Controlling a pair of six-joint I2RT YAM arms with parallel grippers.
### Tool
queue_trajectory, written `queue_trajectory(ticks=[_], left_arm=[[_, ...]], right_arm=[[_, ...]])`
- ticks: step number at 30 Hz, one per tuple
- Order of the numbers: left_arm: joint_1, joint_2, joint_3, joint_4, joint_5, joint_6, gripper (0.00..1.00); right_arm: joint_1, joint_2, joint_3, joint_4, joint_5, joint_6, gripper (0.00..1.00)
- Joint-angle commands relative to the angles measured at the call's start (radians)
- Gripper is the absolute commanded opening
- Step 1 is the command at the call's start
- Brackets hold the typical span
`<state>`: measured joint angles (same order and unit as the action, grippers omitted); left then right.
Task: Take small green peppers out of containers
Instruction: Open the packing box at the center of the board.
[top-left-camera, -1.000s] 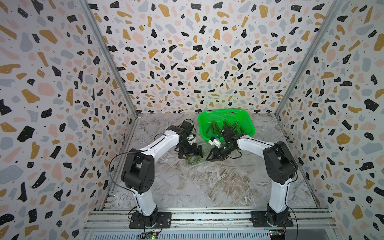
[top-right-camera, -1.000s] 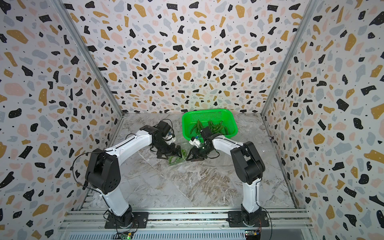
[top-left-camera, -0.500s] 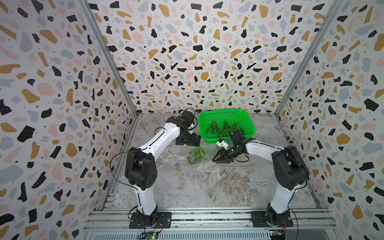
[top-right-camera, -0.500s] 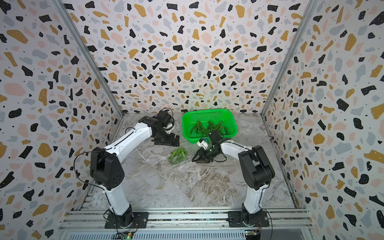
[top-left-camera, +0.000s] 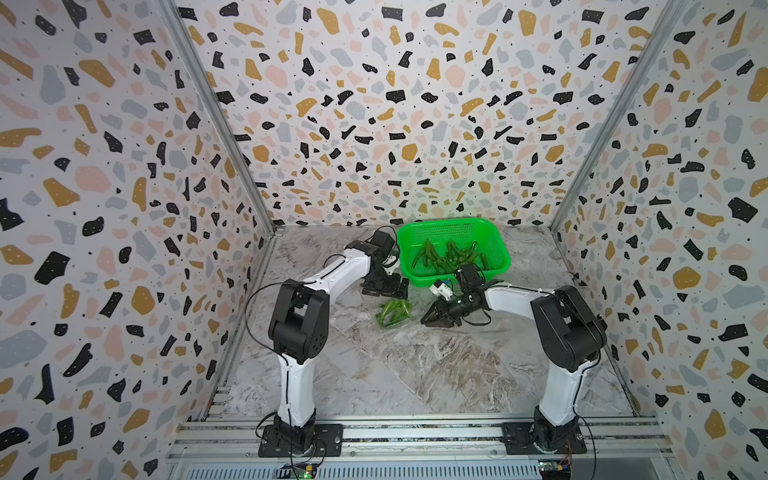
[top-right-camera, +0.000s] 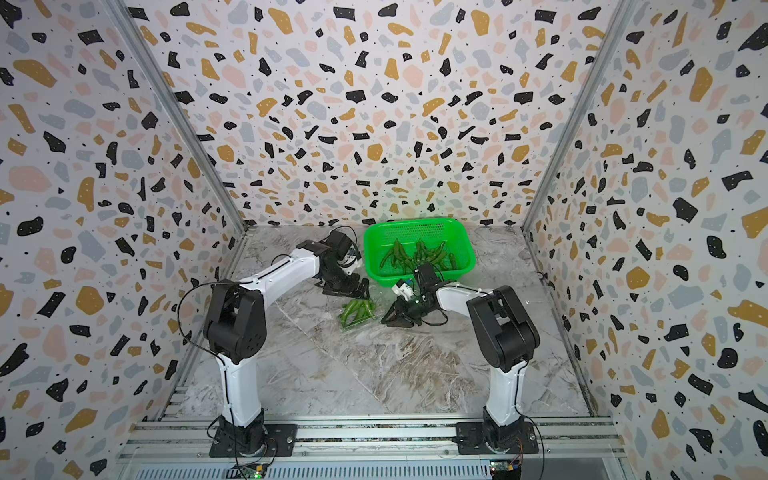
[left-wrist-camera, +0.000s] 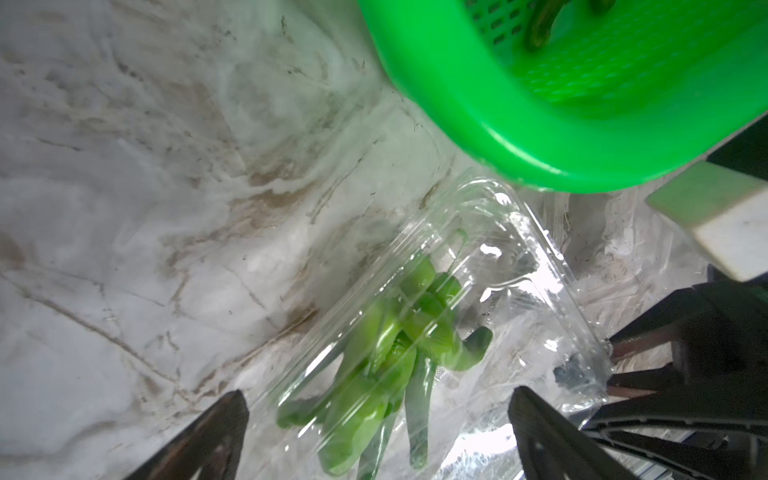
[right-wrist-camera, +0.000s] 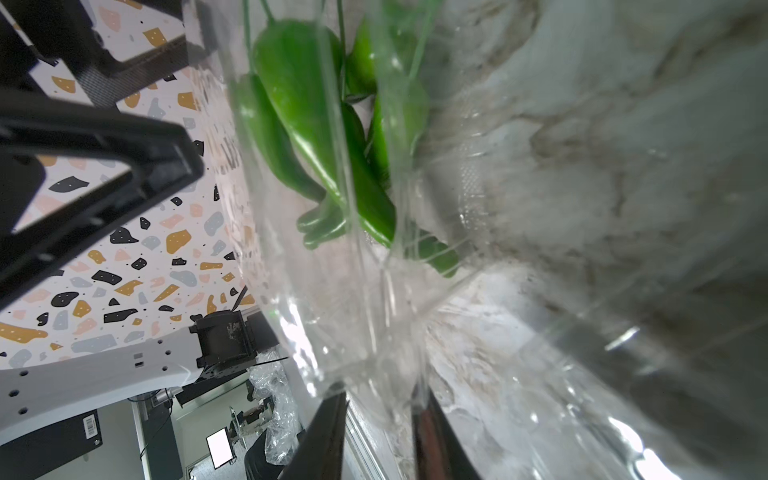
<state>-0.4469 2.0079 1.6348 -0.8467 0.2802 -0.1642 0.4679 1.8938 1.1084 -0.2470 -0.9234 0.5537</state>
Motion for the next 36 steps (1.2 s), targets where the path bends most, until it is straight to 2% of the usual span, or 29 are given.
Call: queue_trajectory(ticks=[1,13,18,23,25,29,36], left_arm=[[0.0,-0.023,-0.03,0.02,0.039,-0.003,0.99],[0.001,-0.031,-0.028,0.003,0.047,-0.008,0.99],[-0.007,-0.074,-0.01,-0.041,-0.081,0.007,0.99],[-0.007,-0.097,0.005,-0.001,-0.148,0.026,0.99],[-0.007,-0.071,0.034,-0.003,-0.133,0.042,0.99],[-0.009,-0.011,0.069,0.003,-0.027,0.052,0.99],[-0.01,0.025,0.042,0.031,0.058,0.039,0.99]], right_arm=[[0.004,-0.012,0.019,0.001,-0.006,-0.001,0.28],[0.003,-0.002,0.051,0.035,0.006,0.02,0.28],[-0.035,-0.028,0.025,-0.033,0.031,-0.004,0.28],[-0.072,-0.059,-0.016,-0.036,0.037,0.001,0.28],[-0.072,-0.063,-0.021,-0.025,0.037,0.01,0.28],[-0.072,-0.059,-0.027,0.021,0.027,0.041,0.27],[-0.069,-0.05,-0.005,0.056,0.028,0.057,0.28]])
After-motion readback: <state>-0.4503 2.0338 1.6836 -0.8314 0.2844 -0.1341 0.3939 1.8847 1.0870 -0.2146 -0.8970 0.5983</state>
